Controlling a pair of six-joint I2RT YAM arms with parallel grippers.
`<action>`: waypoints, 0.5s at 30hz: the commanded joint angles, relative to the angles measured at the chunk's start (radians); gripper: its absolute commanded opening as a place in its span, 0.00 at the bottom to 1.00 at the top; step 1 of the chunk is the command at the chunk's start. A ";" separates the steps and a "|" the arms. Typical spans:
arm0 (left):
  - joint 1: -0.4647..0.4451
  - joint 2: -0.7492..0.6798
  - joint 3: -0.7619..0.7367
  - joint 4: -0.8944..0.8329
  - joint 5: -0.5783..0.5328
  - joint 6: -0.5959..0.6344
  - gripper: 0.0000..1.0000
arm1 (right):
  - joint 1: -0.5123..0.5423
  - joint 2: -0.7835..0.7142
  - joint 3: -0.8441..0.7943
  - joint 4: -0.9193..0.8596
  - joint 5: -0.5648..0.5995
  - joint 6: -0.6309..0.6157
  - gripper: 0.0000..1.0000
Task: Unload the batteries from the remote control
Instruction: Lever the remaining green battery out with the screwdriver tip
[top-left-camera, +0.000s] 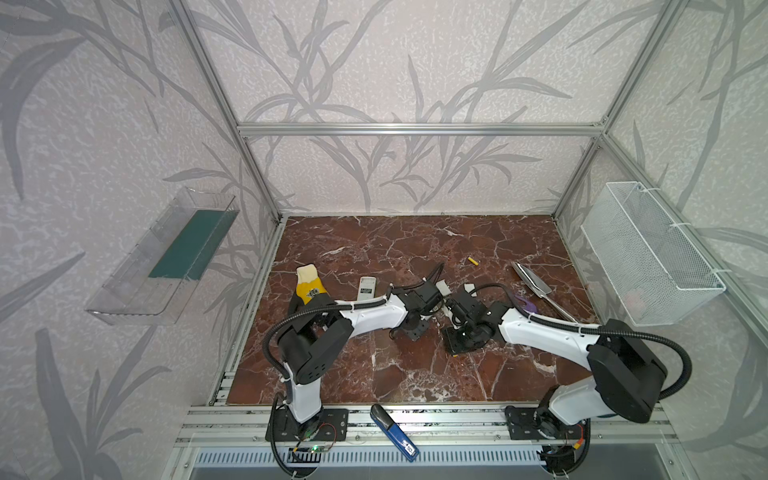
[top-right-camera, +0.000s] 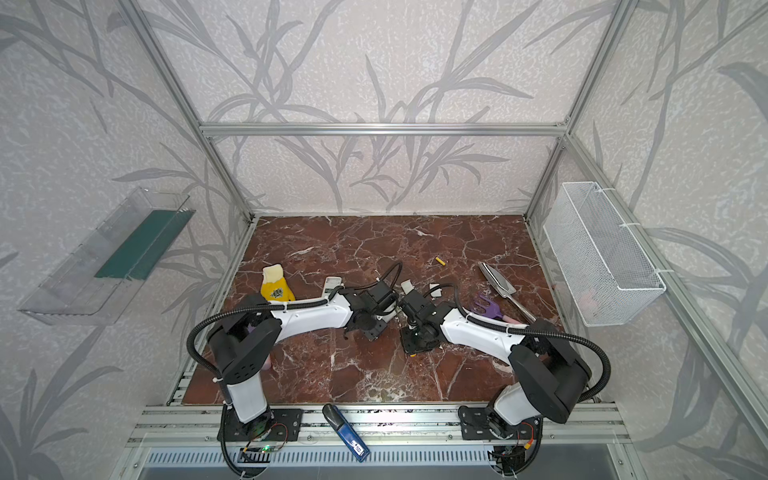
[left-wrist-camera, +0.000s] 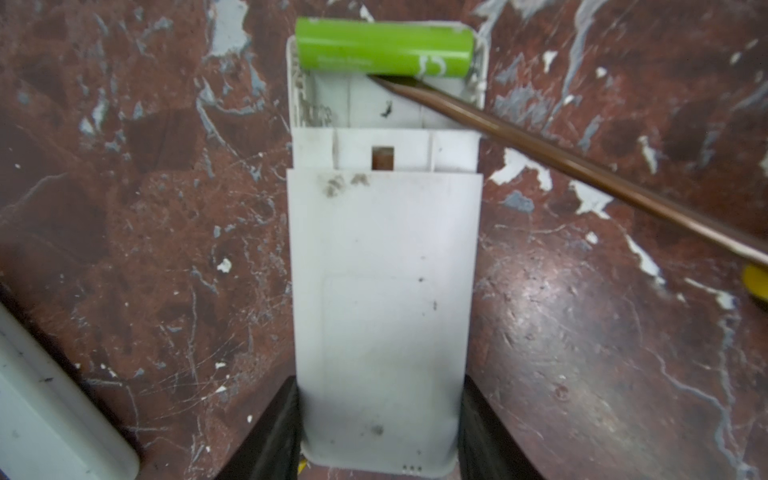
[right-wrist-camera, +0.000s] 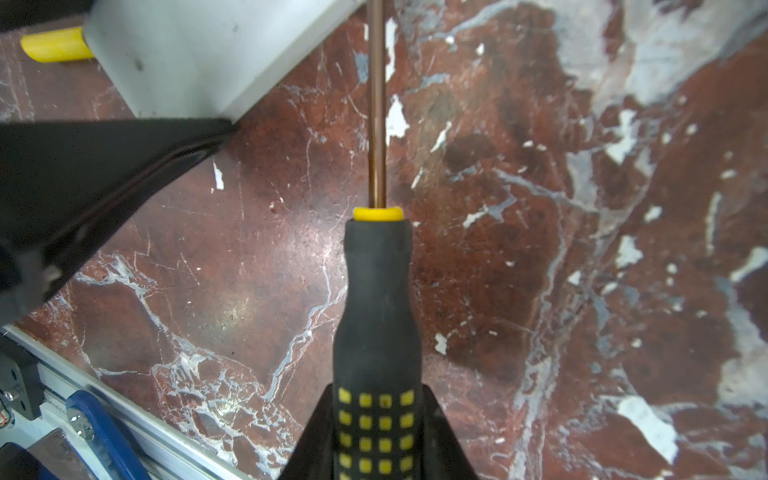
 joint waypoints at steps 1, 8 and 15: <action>-0.008 -0.010 -0.012 0.017 0.004 -0.019 0.32 | -0.002 -0.002 -0.039 0.005 0.009 0.027 0.00; -0.008 -0.014 -0.006 0.000 -0.006 -0.016 0.32 | -0.001 -0.047 -0.099 0.059 0.015 0.041 0.00; -0.005 -0.022 0.006 -0.021 -0.011 0.009 0.41 | -0.001 -0.113 -0.133 0.078 0.036 0.041 0.00</action>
